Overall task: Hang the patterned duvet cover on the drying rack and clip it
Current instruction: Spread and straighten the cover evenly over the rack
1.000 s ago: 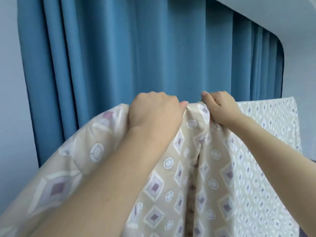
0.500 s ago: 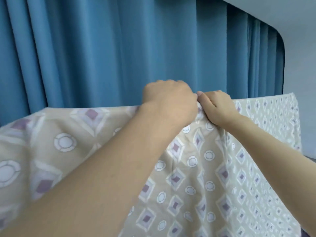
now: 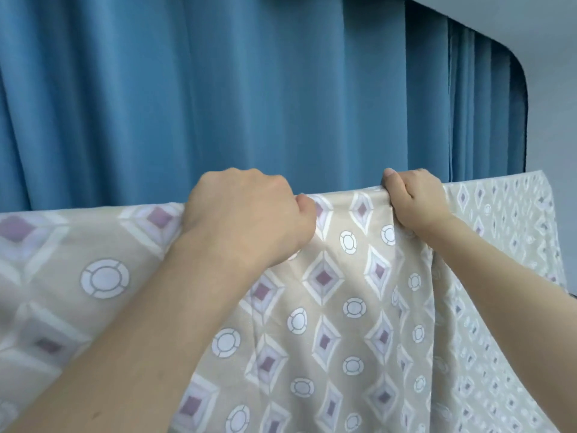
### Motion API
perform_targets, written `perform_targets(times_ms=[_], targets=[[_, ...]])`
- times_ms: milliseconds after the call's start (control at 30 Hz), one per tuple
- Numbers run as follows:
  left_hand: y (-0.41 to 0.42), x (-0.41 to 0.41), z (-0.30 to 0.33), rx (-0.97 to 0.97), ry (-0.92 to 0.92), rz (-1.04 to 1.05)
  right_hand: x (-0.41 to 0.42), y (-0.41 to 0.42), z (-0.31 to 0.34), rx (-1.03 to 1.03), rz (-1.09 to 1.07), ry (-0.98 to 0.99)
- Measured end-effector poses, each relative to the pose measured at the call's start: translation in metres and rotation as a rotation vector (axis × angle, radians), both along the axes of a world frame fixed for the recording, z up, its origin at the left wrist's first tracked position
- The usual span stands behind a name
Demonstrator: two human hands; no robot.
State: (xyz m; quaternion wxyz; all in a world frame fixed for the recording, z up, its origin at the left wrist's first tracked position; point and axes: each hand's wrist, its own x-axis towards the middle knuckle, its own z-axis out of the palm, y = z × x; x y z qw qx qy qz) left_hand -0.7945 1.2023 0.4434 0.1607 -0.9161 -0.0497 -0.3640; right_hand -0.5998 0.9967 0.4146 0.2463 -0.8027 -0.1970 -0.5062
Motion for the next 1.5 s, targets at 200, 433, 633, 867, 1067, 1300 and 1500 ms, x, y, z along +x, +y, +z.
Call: perform_targets(times_ms=[200,433,633,867,1067,1300,1500], targets=[[-0.031,0.015,0.012,-0.050,0.094,0.012,0.004,-0.003,-0.001,0.005,-0.025,-0.033],[-0.067,0.062,0.003,0.105,0.077,-0.181,0.009,-0.019,-0.002,-0.005,-0.012,-0.017],[-0.062,0.068,-0.001,0.072,0.013,-0.143,0.018,-0.019,-0.005,-0.043,0.006,-0.075],[-0.068,0.070,-0.005,0.048,-0.008,-0.107,0.034,-0.035,-0.008,0.007,0.000,-0.087],[-0.069,0.064,-0.006,0.038,-0.027,-0.087,0.042,-0.055,-0.006,0.050,-0.015,-0.019],[-0.061,0.058,-0.007,0.032,-0.037,-0.068,0.042,-0.046,-0.009,0.067,-0.019,-0.026],[-0.062,0.052,-0.006,0.042,-0.027,-0.071,0.039,-0.044,-0.010,0.098,0.024,-0.015]])
